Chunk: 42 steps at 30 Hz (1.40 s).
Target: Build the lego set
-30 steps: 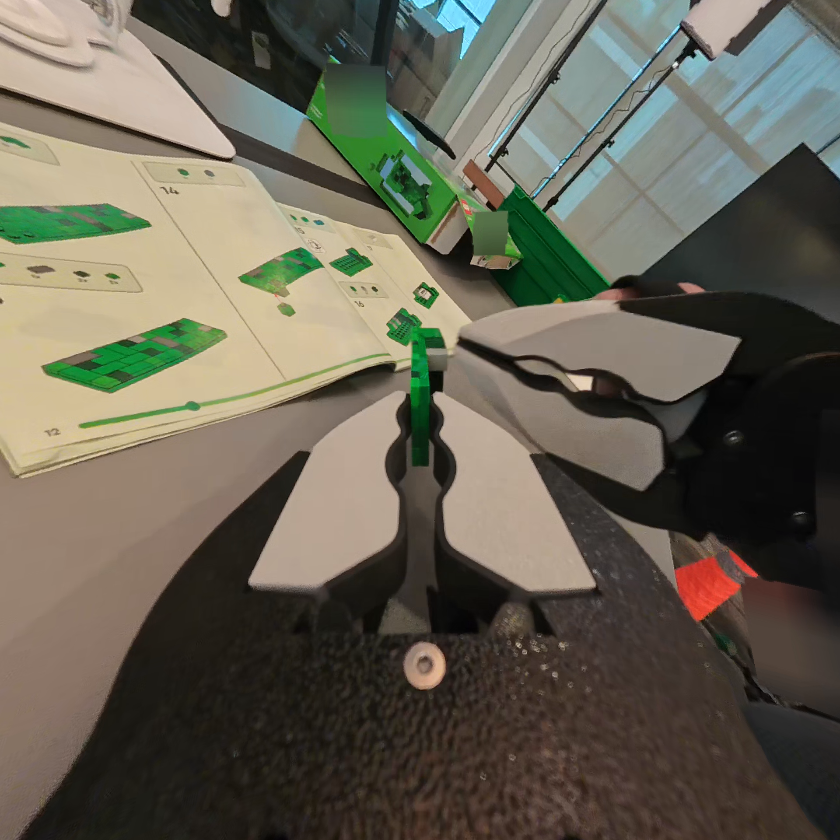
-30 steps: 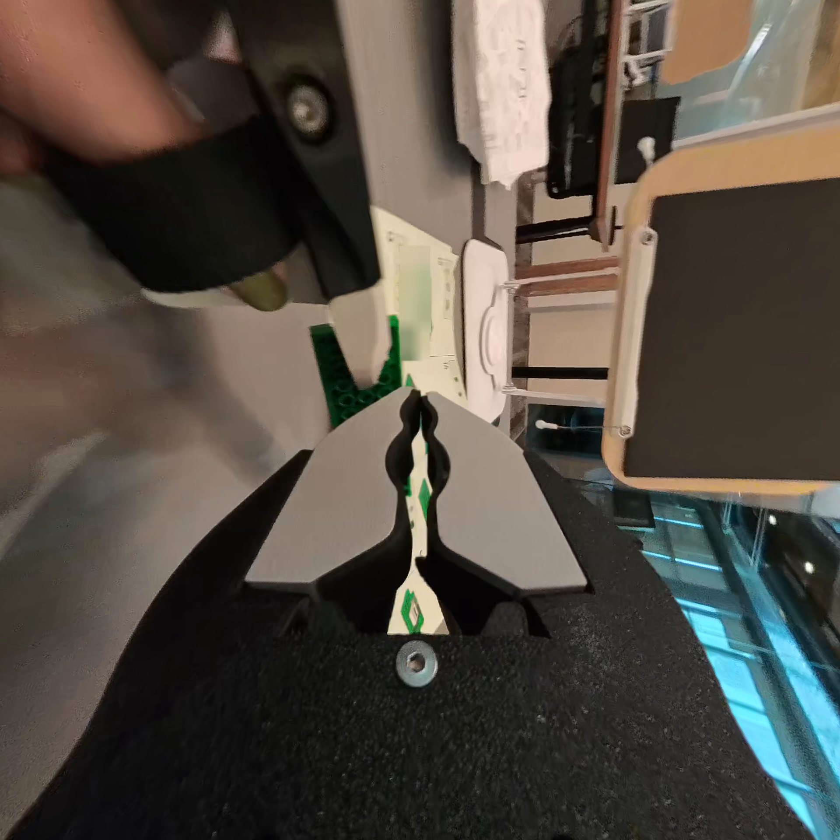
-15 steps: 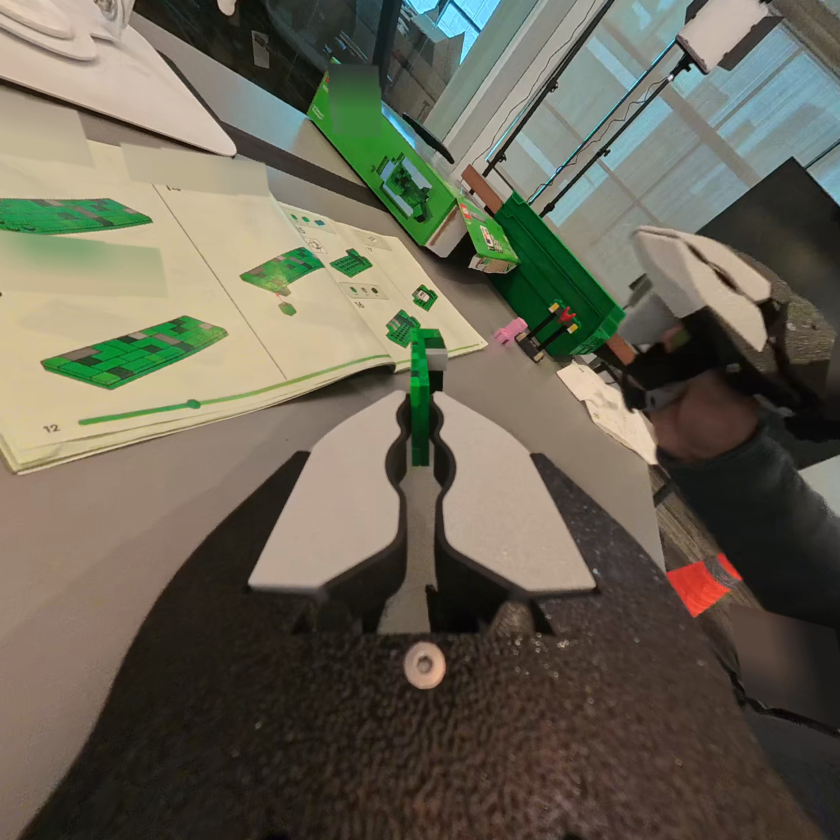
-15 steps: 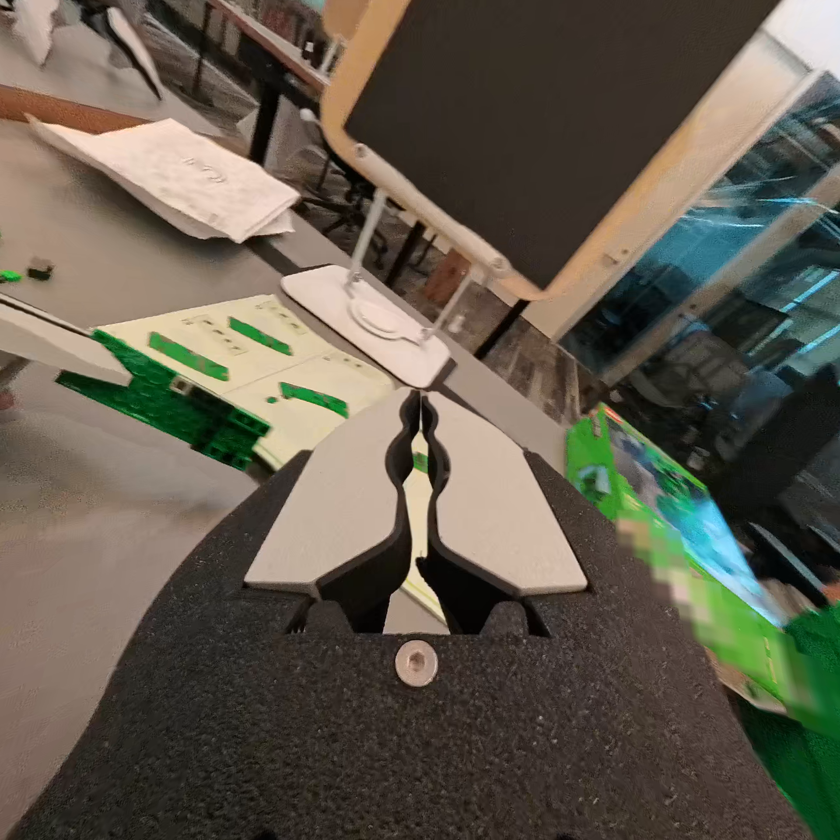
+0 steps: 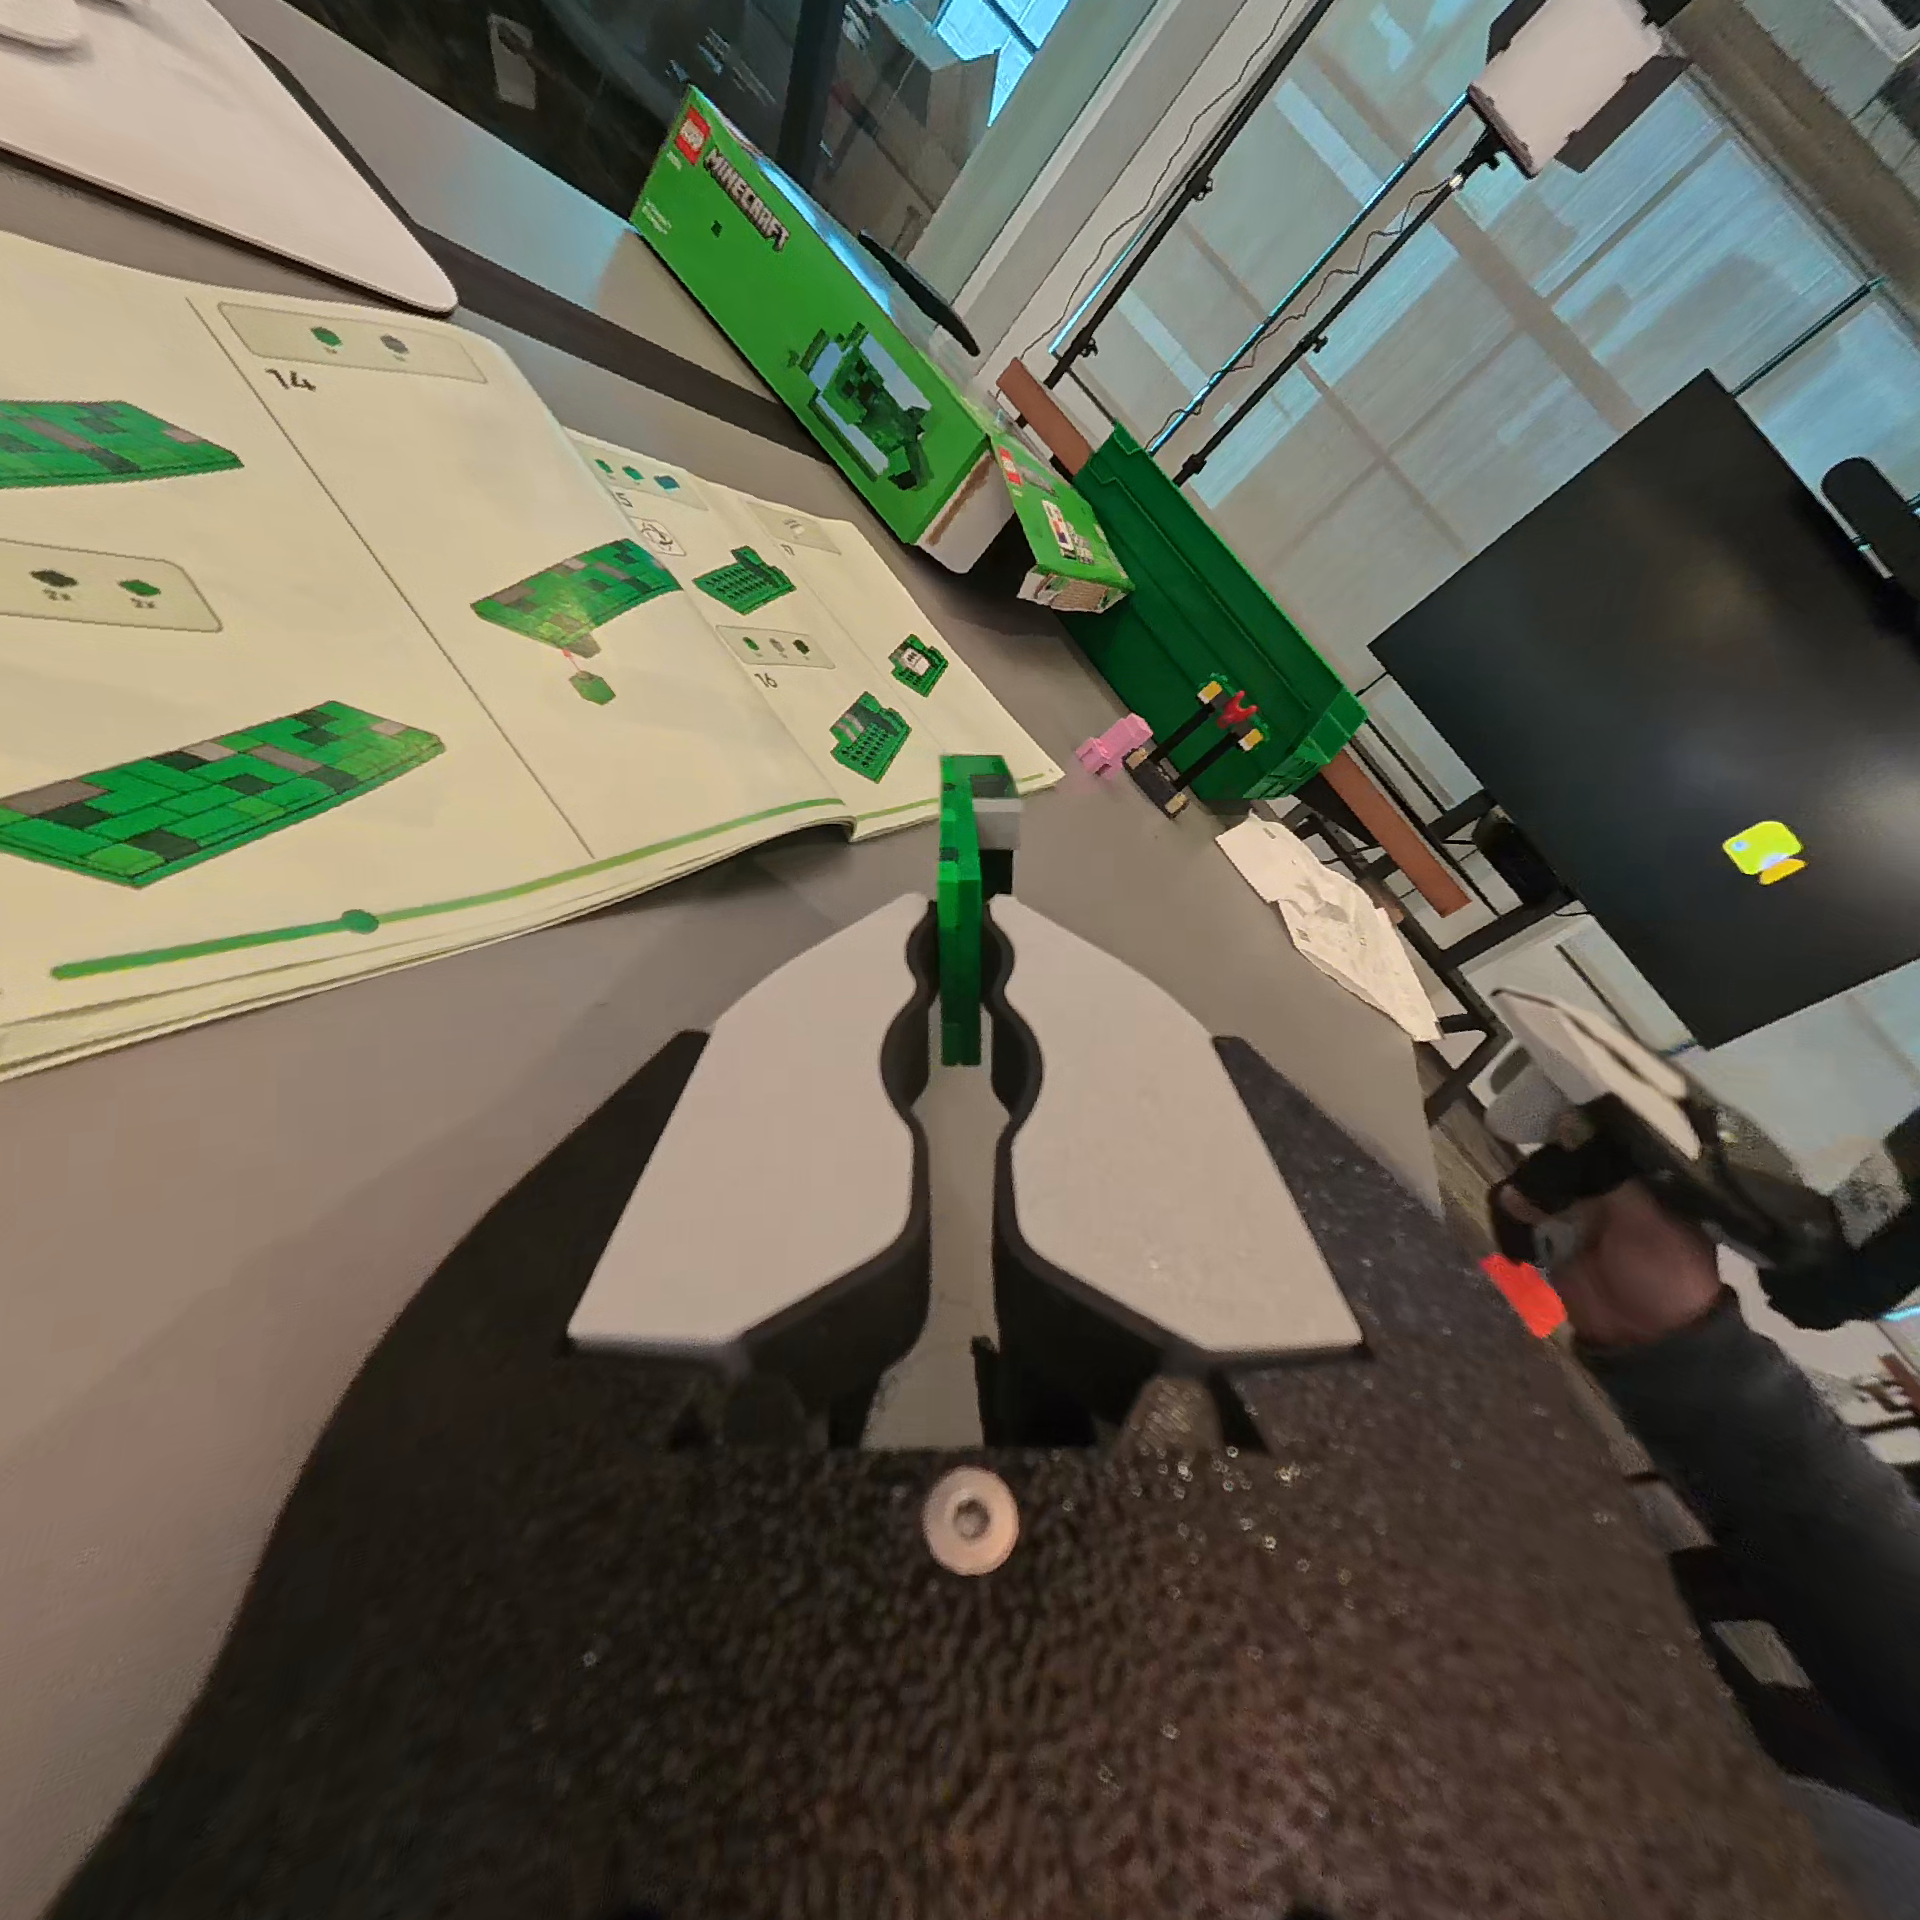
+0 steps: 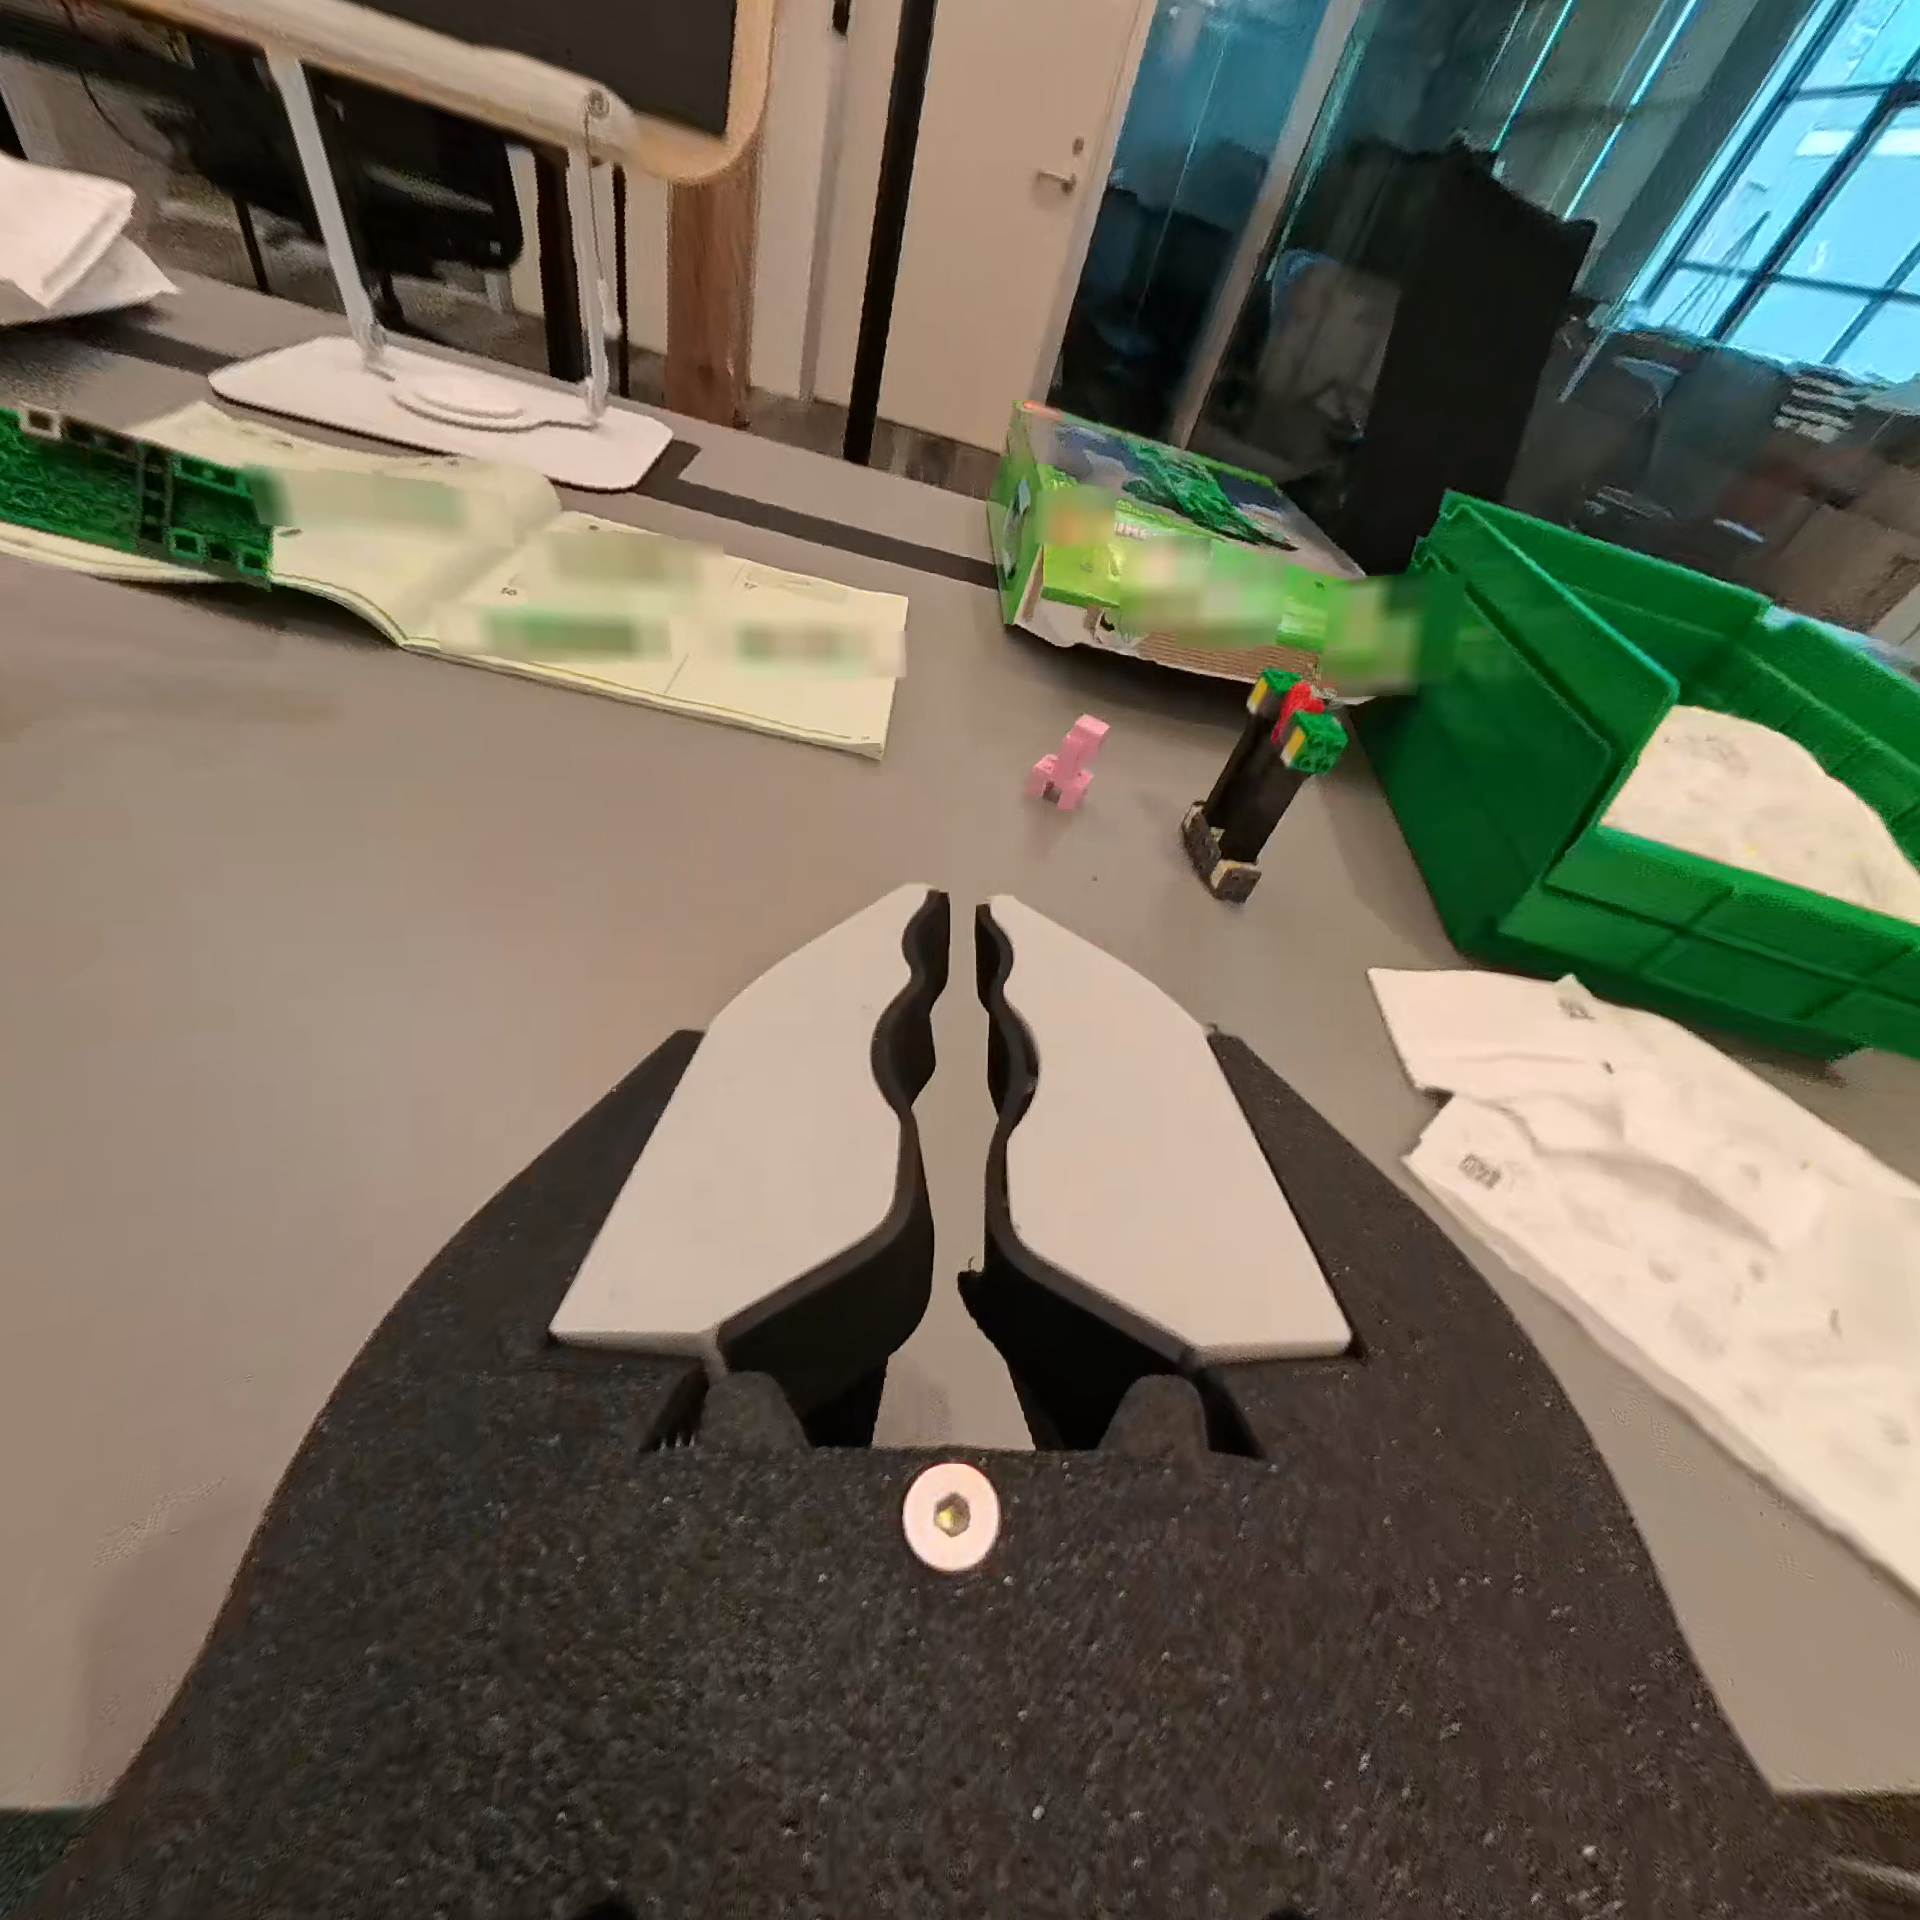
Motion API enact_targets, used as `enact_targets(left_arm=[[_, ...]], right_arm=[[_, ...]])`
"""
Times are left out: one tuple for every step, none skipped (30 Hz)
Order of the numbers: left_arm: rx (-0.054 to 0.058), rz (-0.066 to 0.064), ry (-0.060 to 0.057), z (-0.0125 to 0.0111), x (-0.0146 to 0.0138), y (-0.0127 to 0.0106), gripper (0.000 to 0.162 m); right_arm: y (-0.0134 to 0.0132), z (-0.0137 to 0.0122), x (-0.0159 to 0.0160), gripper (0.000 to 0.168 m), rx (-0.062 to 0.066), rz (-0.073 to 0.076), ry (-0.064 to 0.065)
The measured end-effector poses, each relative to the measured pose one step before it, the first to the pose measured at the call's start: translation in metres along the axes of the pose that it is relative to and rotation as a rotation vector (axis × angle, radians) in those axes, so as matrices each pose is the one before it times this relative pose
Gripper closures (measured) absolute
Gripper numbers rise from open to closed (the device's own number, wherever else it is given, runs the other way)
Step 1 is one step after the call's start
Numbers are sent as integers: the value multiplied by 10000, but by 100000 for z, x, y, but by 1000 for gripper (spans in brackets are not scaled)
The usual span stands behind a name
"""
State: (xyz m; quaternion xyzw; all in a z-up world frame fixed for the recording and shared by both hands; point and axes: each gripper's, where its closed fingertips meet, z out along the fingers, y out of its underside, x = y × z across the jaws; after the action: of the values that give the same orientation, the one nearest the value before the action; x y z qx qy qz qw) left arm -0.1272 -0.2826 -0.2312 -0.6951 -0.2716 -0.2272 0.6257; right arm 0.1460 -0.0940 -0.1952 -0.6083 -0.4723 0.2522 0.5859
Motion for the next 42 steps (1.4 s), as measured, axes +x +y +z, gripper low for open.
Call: enact_targets(left_arm=[[-21,-68,129,-25,102,35,156],[-42,-58,137,-22,122,73,156],[-64,-42,141,-1,147,96,156],[-90,-30,138,18,149,126,156],[-119,-32,116,47,129,165,156],[-131,-32,116,57,130,177,156],[-115,-27,126,60,151,168,156],[-76,-14,106,27,128,110,156],[-28,0,94,-9,123,49,156],[9,6,106,-23,141,-1,156],[36,2,116,-53,152,-22,156],[66,-5,121,-82,144,-62,156],[97,0,125,-112,158,-103,156],[112,12,121,-120,161,-123,156],[106,19,108,-103,154,-120,156],[79,23,85,-82,121,-90,156],[42,28,54,-46,92,-42,156],[17,43,46,-21,97,-13,156],[10,52,55,-14,114,-7,156],[15,39,45,-12,91,-5,156],[30,19,35,-36,60,-28,156],[50,7,40,-44,56,-60,156],[58,-10,43,-61,54,-75,156],[49,-22,50,-50,48,-57,156],[28,-21,60,-34,64,-25,156],[5,-7,70,-27,93,3,156],[-8,13,80,-11,125,24,156],[-4,24,83,-15,143,26,156],[11,32,86,-34,139,1,156],[37,44,97,-50,180,-33,156],[58,46,93,-75,175,-51,156],[64,35,86,-76,146,-72,156],[65,16,84,-72,121,-80,156],[66,-7,67,-67,87,-95,156],[72,-15,49,-67,48,-96,156],[77,-5,42,-69,56,-111,156],[61,0,32,-49,40,-85,156],[27,-14,15,-17,8,-48,156],[-5,-23,6,-1,-13,0,156],[-19,-6,0,25,-4,25,156],[-21,24,-11,24,4,39,156],[-27,44,-18,26,9,46,156]], right_arm=[[420,-198,-219,164,150,92,-24],[362,-63,-330,164,56,39,-66],[210,-14,-362,164,30,5,-85],[26,-7,-349,164,84,-33,-79],[-135,-7,-309,164,132,-66,-72],[-193,36,-266,164,143,-77,-63],[-186,121,-281,163,141,-72,-100],[-157,191,-304,163,153,-78,-126],[-124,257,-325,163,180,-140,-149],[-36,314,-255,162,177,-154,-95],[44,331,-197,162,149,-97,-33],[71,311,-180,160,93,-43,-9],[-155,213,-61,160,85,-124,71],[-305,171,-70,159,211,-95,60],[-286,119,-138,157,226,6,26],[-242,70,-157,156,224,-38,10],[-272,33,-43,155,252,-112,104],[-340,-18,-34,155,282,-166,124],[-304,11,-167,155,250,-230,50],[-157,84,-241,155,149,-298,11],[-26,181,-278,155,48,-353,2],[70,213,-320,153,-40,-332,-35],[85,144,-390,151,-73,-281,-120],[0,53,-265,147,-1,-217,-57],[-145,-42,-113,146,125,-150,20],[-227,-86,-74,146,183,-52,-13],[-171,-90,-61,145,145,39,-67],[-133,-76,50,142,108,114,-28],[-128,-89,153,139,115,190,-11],[-211,-126,257,136,175,331,-8],[-213,-217,482,132,166,497,68],[-234,-359,675,127,71,543,107],[-360,-562,802,125,12,451,113],[-531,-836,906,124,4,255,158],[-642,-1128,1030,123,22,28,232],[-658,-1365,1210,123,46,-162,333],[-472,-1533,1349,124,-9,-284,382],[-156,-1614,1447,124,-123,-335,391],[249,-1611,1537,125,-236,-284,431],[616,-1585,1585,125,-338,-156,438],[892,-1552,1558,125,-383,-33,407],[1089,-1511,1490,125,-386,40,374]])
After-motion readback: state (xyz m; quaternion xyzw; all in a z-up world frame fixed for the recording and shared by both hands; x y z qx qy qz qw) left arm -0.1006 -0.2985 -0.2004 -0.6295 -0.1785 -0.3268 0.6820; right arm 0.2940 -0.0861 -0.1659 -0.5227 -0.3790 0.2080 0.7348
